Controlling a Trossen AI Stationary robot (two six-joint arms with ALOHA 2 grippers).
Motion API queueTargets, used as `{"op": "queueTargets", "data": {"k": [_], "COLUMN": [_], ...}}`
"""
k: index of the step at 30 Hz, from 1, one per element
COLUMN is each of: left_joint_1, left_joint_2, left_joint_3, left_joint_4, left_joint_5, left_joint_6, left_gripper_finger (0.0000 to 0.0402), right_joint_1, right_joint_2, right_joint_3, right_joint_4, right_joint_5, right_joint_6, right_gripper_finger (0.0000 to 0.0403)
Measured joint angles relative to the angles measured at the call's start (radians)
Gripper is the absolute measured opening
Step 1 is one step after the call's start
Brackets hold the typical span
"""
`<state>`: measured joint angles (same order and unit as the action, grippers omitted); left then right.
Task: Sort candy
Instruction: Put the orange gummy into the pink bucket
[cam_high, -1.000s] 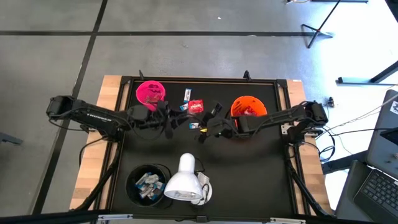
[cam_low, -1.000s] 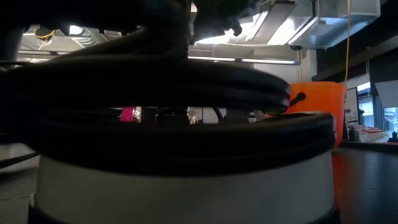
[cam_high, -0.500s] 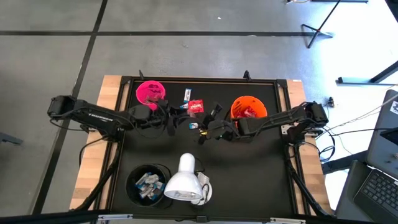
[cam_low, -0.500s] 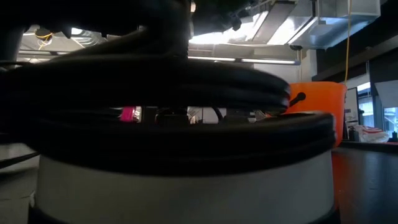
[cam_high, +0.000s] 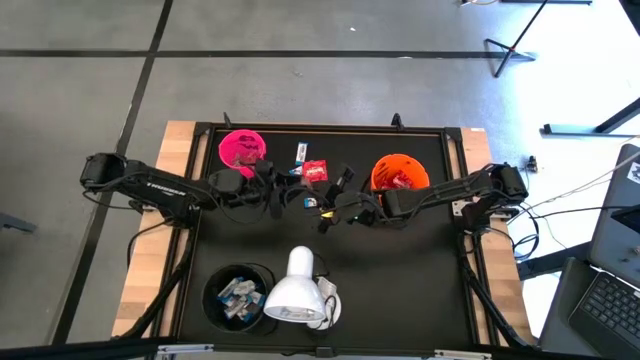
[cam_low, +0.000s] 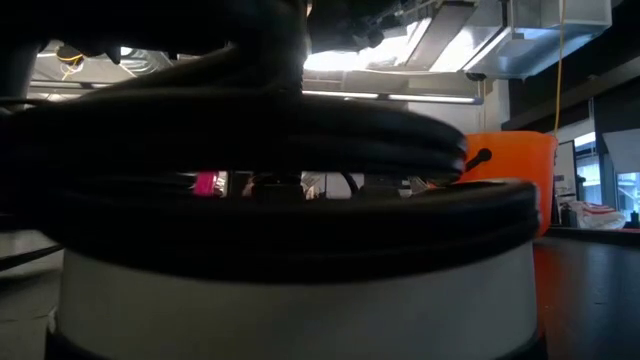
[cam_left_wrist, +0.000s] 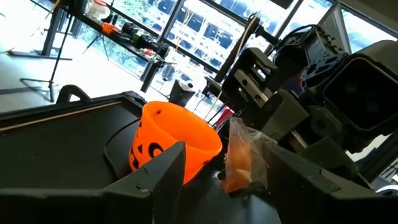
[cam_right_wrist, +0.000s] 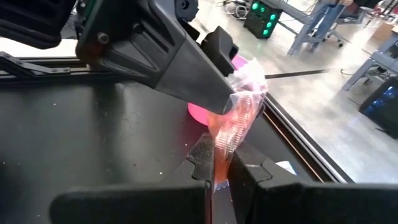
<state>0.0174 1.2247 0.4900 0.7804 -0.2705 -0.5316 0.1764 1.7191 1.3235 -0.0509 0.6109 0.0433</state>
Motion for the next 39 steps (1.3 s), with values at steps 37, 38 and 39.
{"op": "queueTargets", "data": {"k": [37, 38, 39], "left_joint_1": [0.013, 0.017, 0.022], "left_joint_2": [-0.061, -0.078, -0.091], "left_joint_3": [-0.001, -0.001, -0.001], "left_joint_4": [0.020, 0.014, 0.017], "left_joint_5": [0.037, 0.037, 0.037], "left_joint_6": [0.234, 0.246, 0.259], "left_gripper_finger": [0.0000, 0.0000, 0.0000], "right_joint_1": [0.085, 0.102, 0.118], "right_joint_2": [-0.067, -0.074, -0.080], "right_joint_3": [0.000, 0.000, 0.000], "right_joint_4": [-0.263, -0.283, -0.304], "right_joint_5": [0.192, 0.218, 0.246], "right_joint_6": [-0.023, -0.023, -0.019], "right_gripper_finger": [0.0210, 0.0219, 0.0224]}}
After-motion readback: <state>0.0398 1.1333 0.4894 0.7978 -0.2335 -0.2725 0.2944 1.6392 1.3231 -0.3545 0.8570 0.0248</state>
